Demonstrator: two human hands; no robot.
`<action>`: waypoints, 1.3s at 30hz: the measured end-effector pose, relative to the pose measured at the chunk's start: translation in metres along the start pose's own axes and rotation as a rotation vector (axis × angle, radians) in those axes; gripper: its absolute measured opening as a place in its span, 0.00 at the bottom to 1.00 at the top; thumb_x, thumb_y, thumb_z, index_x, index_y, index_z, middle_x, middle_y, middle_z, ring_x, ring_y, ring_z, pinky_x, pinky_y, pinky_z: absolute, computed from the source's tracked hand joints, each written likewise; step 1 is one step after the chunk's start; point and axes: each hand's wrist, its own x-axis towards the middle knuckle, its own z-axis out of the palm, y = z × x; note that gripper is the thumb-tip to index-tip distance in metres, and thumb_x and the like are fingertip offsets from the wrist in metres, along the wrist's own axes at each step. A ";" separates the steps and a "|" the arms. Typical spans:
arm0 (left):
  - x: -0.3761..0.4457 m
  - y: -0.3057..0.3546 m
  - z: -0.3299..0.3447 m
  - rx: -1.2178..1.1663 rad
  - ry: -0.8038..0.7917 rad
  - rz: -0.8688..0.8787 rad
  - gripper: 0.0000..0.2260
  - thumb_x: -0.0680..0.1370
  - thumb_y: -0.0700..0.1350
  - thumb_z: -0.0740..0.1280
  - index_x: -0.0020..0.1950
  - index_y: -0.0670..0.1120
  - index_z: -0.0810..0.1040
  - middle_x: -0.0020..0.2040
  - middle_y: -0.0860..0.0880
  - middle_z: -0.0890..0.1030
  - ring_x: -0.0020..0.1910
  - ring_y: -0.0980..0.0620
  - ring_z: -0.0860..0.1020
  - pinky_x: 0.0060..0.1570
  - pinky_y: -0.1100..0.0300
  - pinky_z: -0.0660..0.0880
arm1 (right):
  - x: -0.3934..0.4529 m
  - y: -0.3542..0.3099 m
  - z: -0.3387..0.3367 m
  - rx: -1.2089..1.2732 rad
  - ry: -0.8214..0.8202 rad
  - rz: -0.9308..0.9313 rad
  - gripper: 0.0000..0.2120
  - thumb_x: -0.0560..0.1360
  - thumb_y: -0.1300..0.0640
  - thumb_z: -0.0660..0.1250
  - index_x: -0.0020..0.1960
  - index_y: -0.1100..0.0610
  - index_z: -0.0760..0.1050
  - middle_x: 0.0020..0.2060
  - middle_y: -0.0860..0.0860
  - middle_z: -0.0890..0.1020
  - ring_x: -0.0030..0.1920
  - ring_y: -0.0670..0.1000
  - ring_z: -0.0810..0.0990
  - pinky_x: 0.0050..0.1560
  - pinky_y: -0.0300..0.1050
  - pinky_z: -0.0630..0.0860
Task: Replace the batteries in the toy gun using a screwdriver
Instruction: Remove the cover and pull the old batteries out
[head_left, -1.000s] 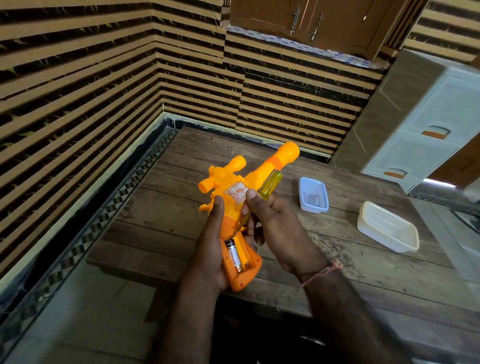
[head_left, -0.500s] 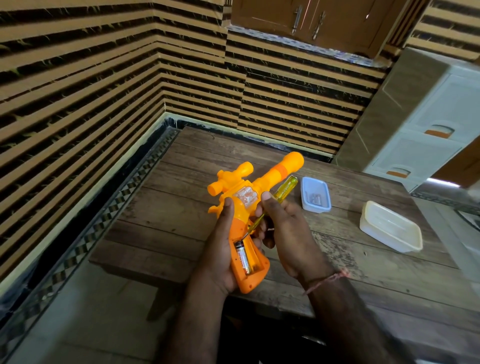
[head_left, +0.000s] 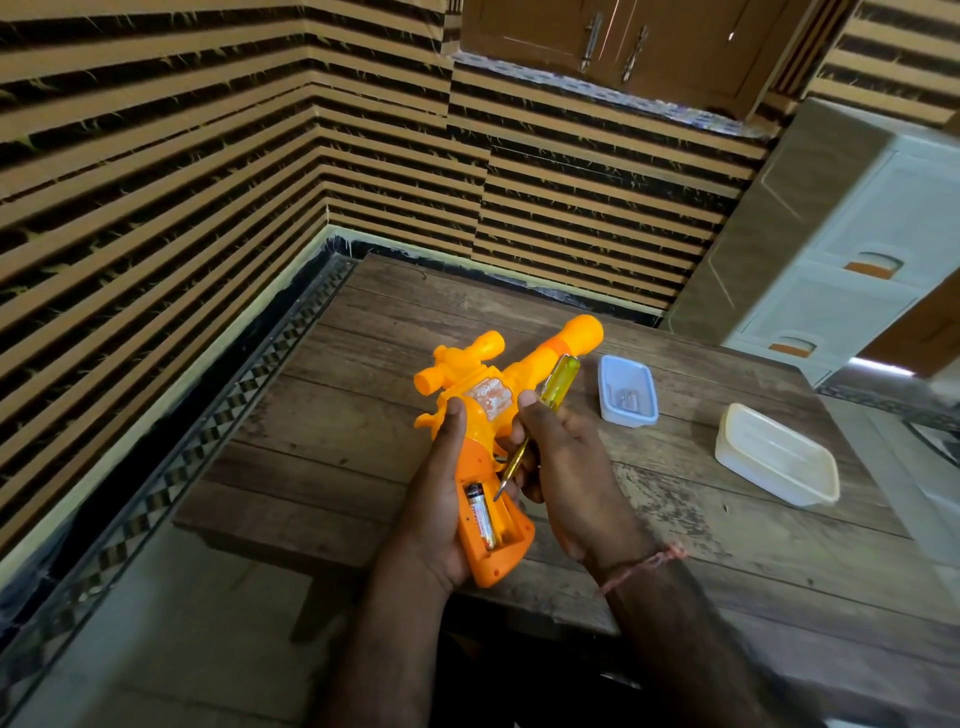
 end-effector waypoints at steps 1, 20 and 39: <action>0.000 0.001 0.000 -0.005 0.013 0.003 0.26 0.79 0.66 0.56 0.50 0.47 0.82 0.39 0.48 0.81 0.33 0.53 0.78 0.34 0.60 0.72 | 0.000 0.002 0.001 -0.010 0.011 -0.007 0.19 0.82 0.51 0.56 0.36 0.59 0.70 0.23 0.55 0.71 0.21 0.50 0.70 0.22 0.36 0.63; -0.003 0.010 -0.005 0.112 0.155 0.039 0.33 0.64 0.75 0.69 0.50 0.48 0.84 0.47 0.41 0.75 0.39 0.46 0.75 0.42 0.54 0.71 | -0.049 0.034 0.014 -0.933 0.031 -0.630 0.20 0.65 0.56 0.74 0.51 0.43 0.69 0.44 0.43 0.77 0.48 0.47 0.74 0.45 0.45 0.74; -0.007 0.009 0.002 0.090 0.203 0.010 0.33 0.64 0.74 0.70 0.53 0.47 0.84 0.56 0.39 0.75 0.54 0.38 0.71 0.53 0.43 0.67 | -0.045 0.024 0.010 -0.950 -0.009 -0.649 0.21 0.63 0.56 0.74 0.49 0.45 0.66 0.44 0.44 0.77 0.46 0.46 0.71 0.43 0.42 0.70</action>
